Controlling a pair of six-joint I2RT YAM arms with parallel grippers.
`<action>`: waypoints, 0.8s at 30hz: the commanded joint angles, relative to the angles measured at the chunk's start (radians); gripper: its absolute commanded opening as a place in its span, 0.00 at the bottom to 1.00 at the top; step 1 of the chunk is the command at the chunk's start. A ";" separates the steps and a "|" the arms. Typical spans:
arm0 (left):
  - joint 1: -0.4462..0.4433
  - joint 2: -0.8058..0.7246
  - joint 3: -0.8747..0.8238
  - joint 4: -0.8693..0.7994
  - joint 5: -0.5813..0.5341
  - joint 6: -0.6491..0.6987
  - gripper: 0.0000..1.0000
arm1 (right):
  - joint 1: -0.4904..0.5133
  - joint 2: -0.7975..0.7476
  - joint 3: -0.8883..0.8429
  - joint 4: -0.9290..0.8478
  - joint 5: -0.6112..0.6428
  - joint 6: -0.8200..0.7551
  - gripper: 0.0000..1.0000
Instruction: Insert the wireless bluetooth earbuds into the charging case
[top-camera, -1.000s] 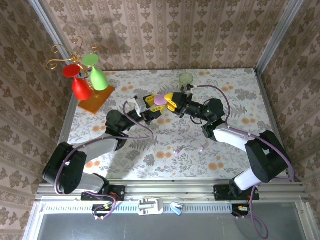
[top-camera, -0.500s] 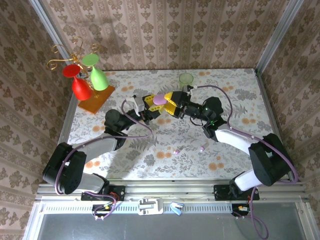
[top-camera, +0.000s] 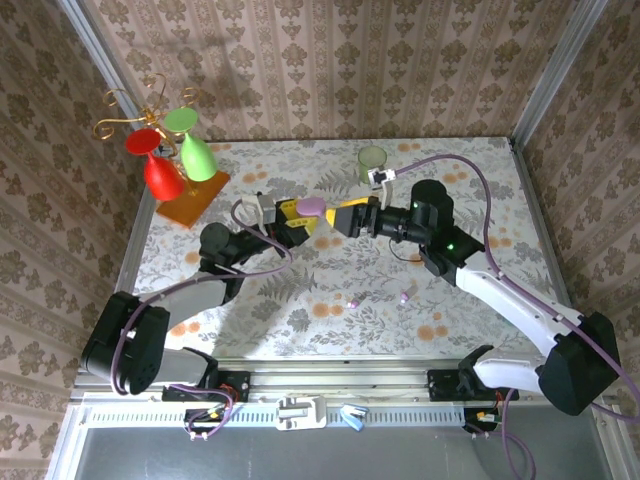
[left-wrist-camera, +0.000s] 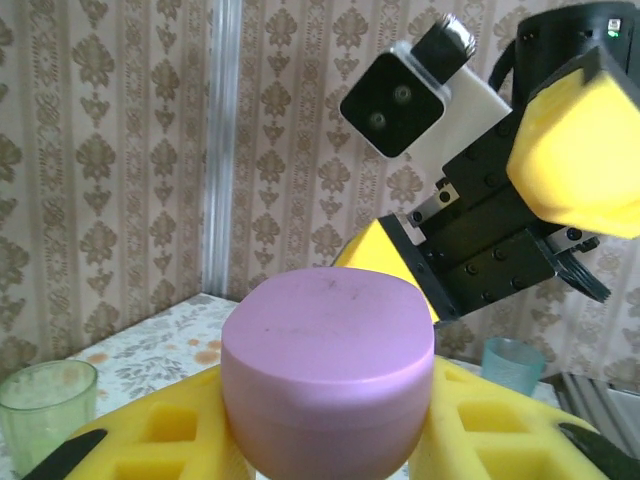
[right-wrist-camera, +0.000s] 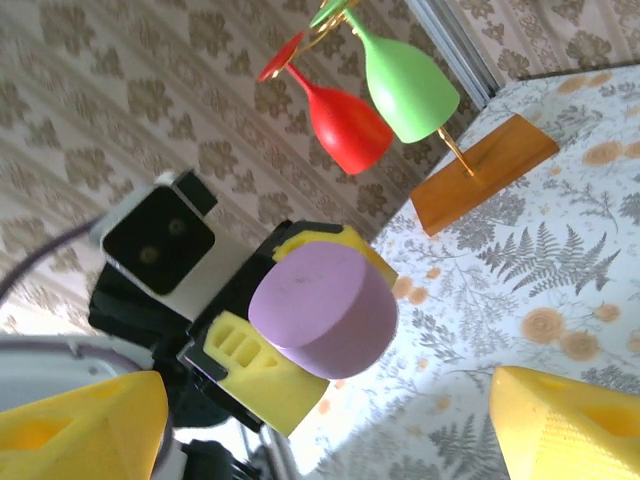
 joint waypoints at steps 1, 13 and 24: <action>0.006 -0.033 -0.009 0.029 0.069 -0.047 0.22 | 0.029 0.010 0.065 -0.160 0.039 -0.247 0.85; 0.004 -0.073 -0.019 -0.002 0.107 -0.037 0.22 | 0.041 0.064 0.118 -0.178 0.063 -0.279 0.84; 0.000 -0.077 -0.029 -0.028 0.135 0.007 0.22 | 0.039 0.063 0.139 -0.160 0.087 -0.263 0.83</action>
